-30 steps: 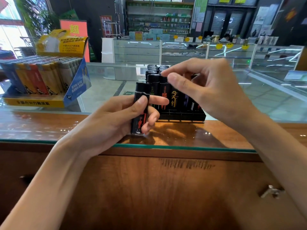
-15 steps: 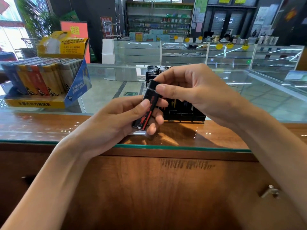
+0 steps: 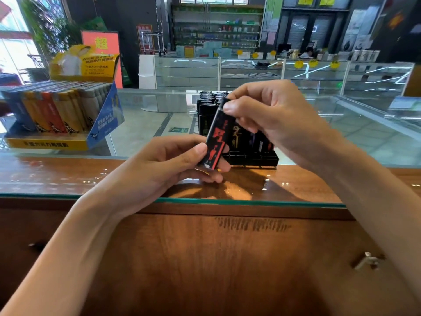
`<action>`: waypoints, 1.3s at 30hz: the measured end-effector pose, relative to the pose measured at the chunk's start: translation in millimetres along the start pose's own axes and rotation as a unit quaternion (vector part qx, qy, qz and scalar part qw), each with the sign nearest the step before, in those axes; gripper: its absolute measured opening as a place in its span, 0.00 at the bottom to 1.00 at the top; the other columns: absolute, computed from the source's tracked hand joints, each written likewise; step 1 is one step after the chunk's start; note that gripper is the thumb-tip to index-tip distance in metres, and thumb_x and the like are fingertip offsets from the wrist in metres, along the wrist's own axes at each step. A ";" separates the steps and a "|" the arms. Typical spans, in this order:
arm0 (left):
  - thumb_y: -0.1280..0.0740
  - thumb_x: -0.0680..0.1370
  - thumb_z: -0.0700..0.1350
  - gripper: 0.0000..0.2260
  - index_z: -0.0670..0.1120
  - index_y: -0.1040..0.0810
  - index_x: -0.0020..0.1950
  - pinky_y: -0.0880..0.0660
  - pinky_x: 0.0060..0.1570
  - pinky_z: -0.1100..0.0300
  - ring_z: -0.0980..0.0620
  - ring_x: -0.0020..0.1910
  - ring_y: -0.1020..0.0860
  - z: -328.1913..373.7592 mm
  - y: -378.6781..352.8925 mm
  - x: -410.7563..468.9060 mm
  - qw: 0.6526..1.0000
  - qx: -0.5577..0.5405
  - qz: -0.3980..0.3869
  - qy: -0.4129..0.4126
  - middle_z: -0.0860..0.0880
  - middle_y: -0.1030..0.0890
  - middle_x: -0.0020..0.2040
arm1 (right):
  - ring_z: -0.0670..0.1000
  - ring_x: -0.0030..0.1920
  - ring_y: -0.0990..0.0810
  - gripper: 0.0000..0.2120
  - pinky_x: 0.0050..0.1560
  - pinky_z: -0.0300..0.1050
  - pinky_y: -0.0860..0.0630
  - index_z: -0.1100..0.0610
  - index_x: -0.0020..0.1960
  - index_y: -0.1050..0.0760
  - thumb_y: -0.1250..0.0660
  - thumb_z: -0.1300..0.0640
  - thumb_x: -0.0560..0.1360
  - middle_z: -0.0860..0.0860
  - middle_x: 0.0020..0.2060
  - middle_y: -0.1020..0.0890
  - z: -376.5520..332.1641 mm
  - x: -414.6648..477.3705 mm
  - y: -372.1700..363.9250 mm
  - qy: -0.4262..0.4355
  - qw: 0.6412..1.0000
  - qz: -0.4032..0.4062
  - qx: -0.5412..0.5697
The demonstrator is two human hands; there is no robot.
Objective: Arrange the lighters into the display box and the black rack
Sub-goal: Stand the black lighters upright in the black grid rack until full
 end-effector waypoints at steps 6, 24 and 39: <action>0.35 0.77 0.47 0.09 0.48 0.20 0.55 0.23 0.51 0.63 0.55 0.49 0.18 17.2 -2.8 -8.4 0.965 0.239 0.078 -0.080 0.52 0.16 0.48 | 0.54 0.37 0.33 0.05 0.36 0.40 0.37 0.64 0.43 0.21 0.32 0.62 0.73 0.60 0.37 0.27 10.0 2.4 31.7 -0.042 0.999 0.031 0.004; 0.38 0.78 0.53 0.16 0.46 0.19 0.58 0.22 0.47 0.55 0.55 0.54 0.22 18.1 -40.0 -20.5 0.800 0.573 0.014 -0.175 0.51 0.20 0.56 | 0.44 0.33 0.29 0.04 0.34 0.32 0.32 0.56 0.46 0.19 0.28 0.56 0.72 0.40 0.33 0.22 -23.8 -5.2 61.1 0.087 0.945 0.147 -0.280; 0.36 0.77 0.52 0.14 0.46 0.18 0.56 0.22 0.46 0.54 0.54 0.52 0.21 19.8 -39.1 -21.9 0.808 0.561 0.038 -0.176 0.51 0.20 0.54 | 0.43 0.32 0.30 0.09 0.35 0.32 0.32 0.55 0.49 0.20 0.26 0.55 0.69 0.41 0.35 0.23 -2.2 -25.3 77.0 0.074 0.944 0.128 -0.296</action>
Point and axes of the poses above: each hand's wrist, its own x-axis towards the middle knuckle, its own y-axis out of the back of the hand, z = x × y, the point moved 9 cm from there along x, towards the middle knuckle
